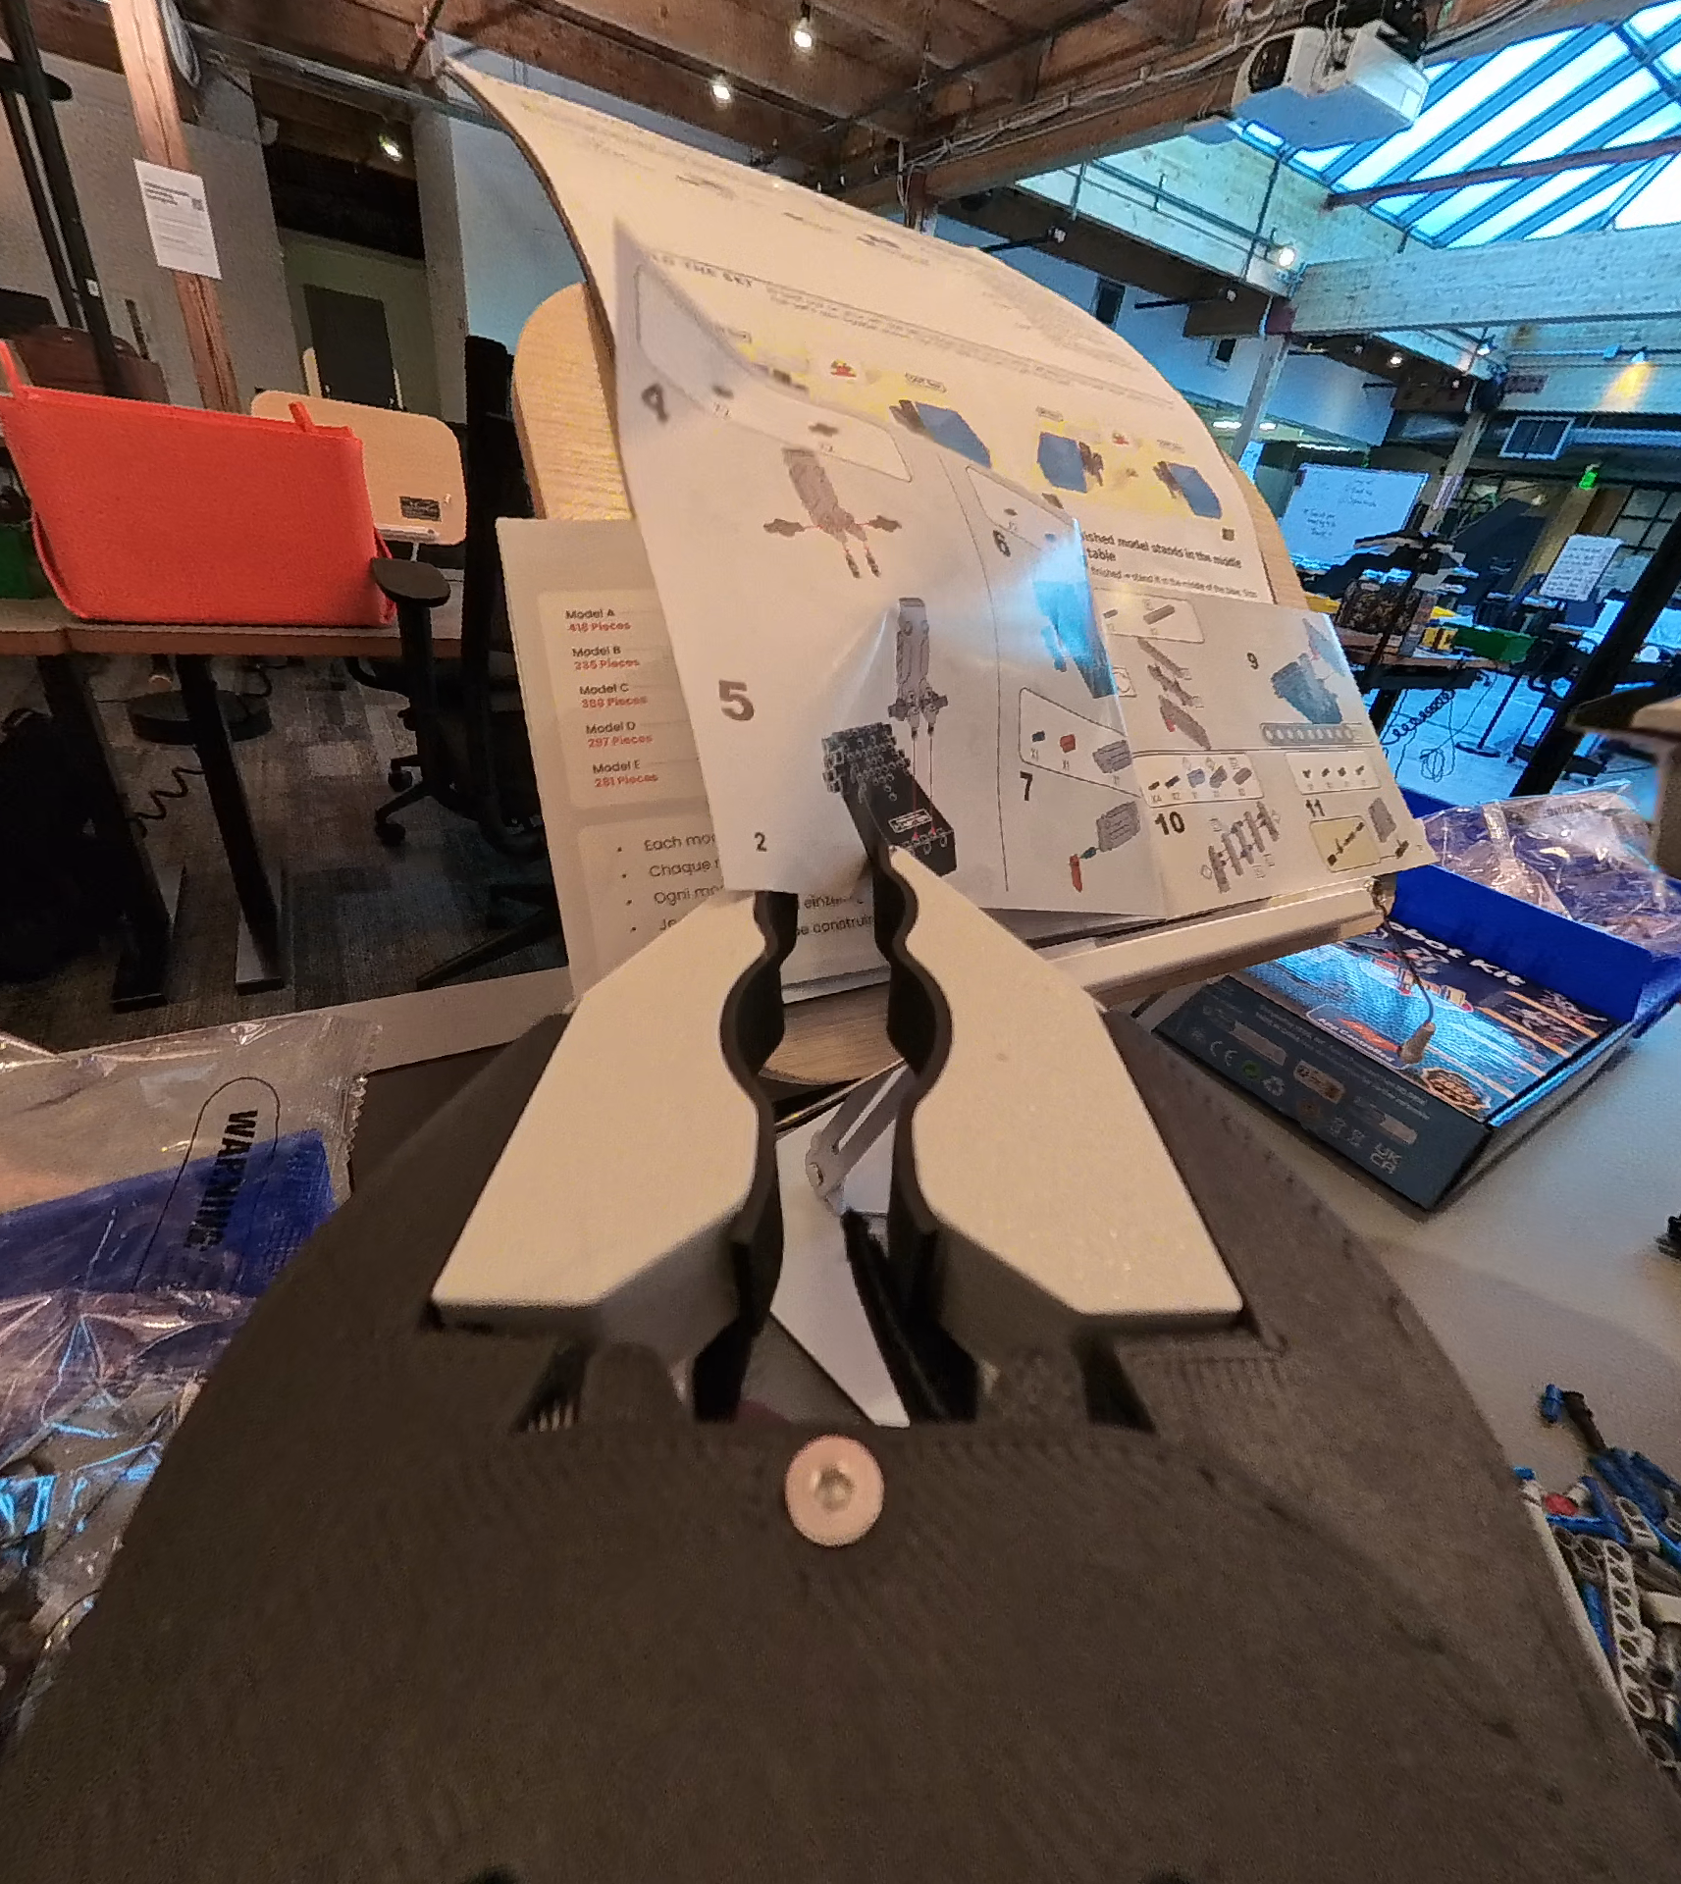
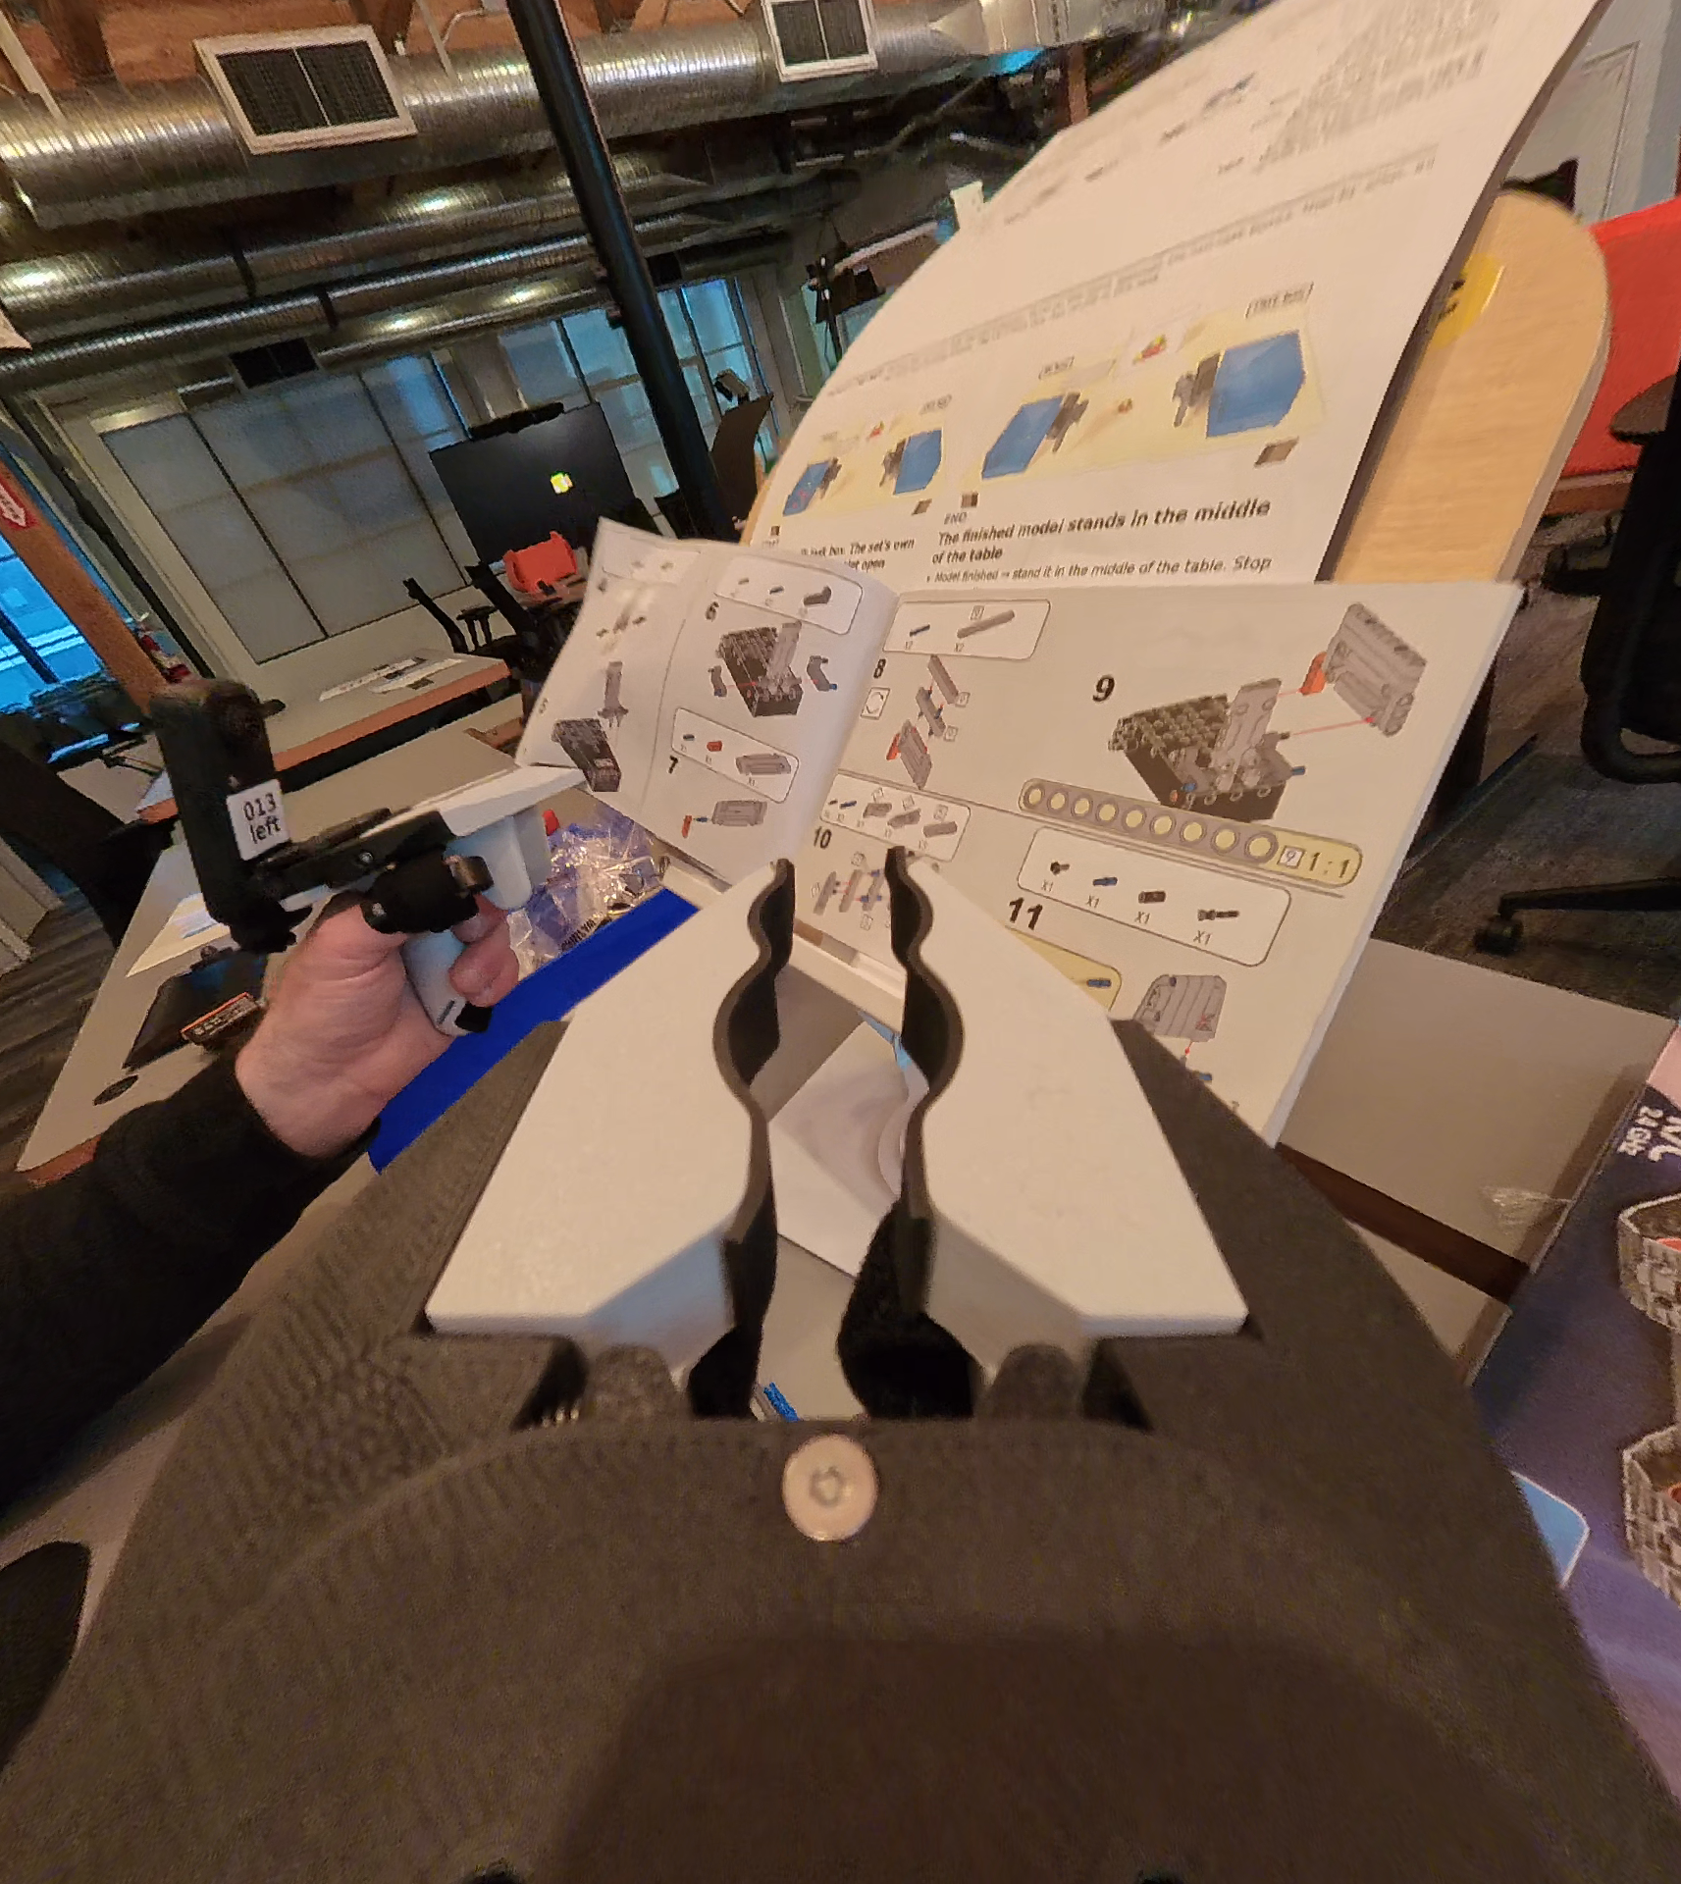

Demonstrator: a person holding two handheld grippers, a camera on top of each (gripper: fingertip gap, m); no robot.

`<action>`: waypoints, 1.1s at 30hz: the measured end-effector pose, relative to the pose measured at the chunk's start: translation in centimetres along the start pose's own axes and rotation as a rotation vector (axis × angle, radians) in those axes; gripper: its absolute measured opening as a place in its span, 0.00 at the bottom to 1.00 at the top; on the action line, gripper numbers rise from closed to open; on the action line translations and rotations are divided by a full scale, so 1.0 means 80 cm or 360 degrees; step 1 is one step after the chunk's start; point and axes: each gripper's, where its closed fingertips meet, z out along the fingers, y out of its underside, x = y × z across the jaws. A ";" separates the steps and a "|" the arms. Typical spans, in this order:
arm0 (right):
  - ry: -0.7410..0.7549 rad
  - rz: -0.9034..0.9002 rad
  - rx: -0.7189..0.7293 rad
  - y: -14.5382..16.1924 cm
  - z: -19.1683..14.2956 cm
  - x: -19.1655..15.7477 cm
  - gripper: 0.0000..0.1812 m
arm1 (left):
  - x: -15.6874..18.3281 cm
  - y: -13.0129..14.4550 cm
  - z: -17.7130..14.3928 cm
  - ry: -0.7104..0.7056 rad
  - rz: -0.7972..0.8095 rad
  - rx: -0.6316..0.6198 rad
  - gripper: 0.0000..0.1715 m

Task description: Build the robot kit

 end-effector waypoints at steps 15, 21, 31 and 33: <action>0.0200 -0.0416 -0.0009 -0.104 -0.152 -0.065 0.14 | -0.028 0.012 0.002 -0.0108 -0.0152 -0.0090 0.13; 0.0463 -0.0480 -0.0182 -0.064 -0.253 -0.035 0.14 | -0.030 0.016 0.004 -0.0138 -0.0144 -0.0121 0.14; 0.0388 -0.0371 -0.0789 0.118 -0.320 -0.019 0.15 | -0.023 -0.012 -0.011 -0.0231 0.0023 -0.0043 0.16; 0.0330 -0.0344 -0.0932 0.160 -0.330 -0.021 0.17 | -0.022 -0.021 -0.016 -0.0253 0.0079 -0.0021 0.16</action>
